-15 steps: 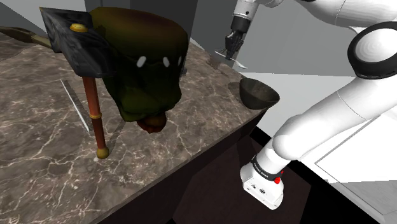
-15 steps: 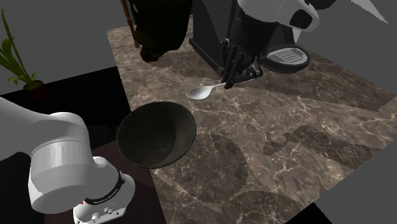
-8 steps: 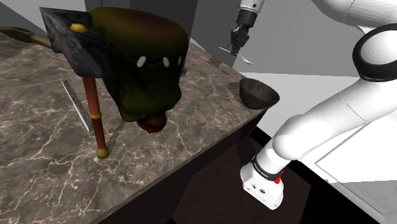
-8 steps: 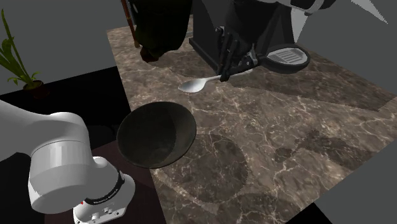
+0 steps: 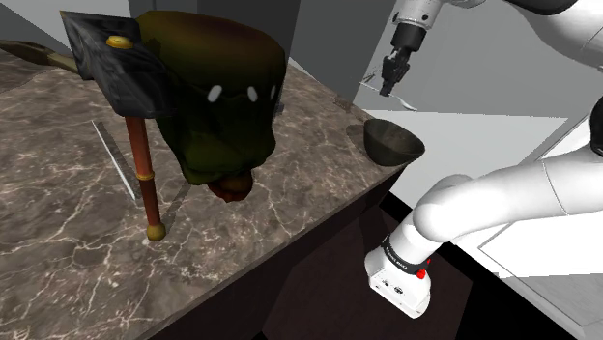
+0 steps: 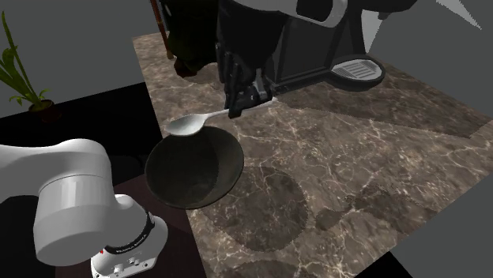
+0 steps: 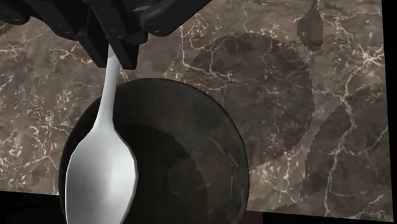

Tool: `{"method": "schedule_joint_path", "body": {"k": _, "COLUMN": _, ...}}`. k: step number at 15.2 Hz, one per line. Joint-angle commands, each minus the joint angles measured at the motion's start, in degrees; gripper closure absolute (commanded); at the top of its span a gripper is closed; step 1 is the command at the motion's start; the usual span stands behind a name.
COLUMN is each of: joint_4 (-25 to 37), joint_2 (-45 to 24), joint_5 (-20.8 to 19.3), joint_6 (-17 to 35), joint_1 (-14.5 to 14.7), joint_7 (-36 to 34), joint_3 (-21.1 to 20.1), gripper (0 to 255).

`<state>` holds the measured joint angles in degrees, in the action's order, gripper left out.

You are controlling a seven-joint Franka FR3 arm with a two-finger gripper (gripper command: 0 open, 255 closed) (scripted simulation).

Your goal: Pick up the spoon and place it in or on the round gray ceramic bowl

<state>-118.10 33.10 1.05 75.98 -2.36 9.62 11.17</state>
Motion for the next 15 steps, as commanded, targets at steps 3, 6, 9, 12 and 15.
{"method": "schedule_joint_path", "body": {"k": 3, "joint_4": -5.4, "joint_2": 8.8, "joint_5": -1.4, "joint_6": -3.4, "joint_1": -1.3, "joint_7": 0.4, "joint_3": 0.0, "gripper": 255}}
{"method": "schedule_joint_path", "body": {"k": 6, "joint_4": -8.7, "joint_2": 12.2, "joint_5": -2.1, "joint_6": -3.4, "joint_1": -1.9, "joint_7": 0.8, "joint_3": 0.1, "gripper": 255}}
{"method": "schedule_joint_path", "body": {"k": 9, "joint_4": -11.7, "joint_2": 13.1, "joint_5": -2.3, "joint_6": -1.4, "joint_1": -2.1, "joint_7": 0.9, "joint_3": 0.3, "gripper": 255}}
{"method": "schedule_joint_path", "body": {"k": 12, "joint_4": -14.5, "joint_2": 13.9, "joint_5": -2.6, "joint_6": 0.6, "joint_1": -2.2, "joint_7": 1.0, "joint_3": 0.4, "gripper": 255}}
{"method": "schedule_joint_path", "body": {"k": 15, "joint_4": -17.3, "joint_2": 14.6, "joint_5": -2.8, "joint_6": 2.6, "joint_1": -2.4, "joint_7": 1.1, "joint_3": 0.6, "gripper": 255}}
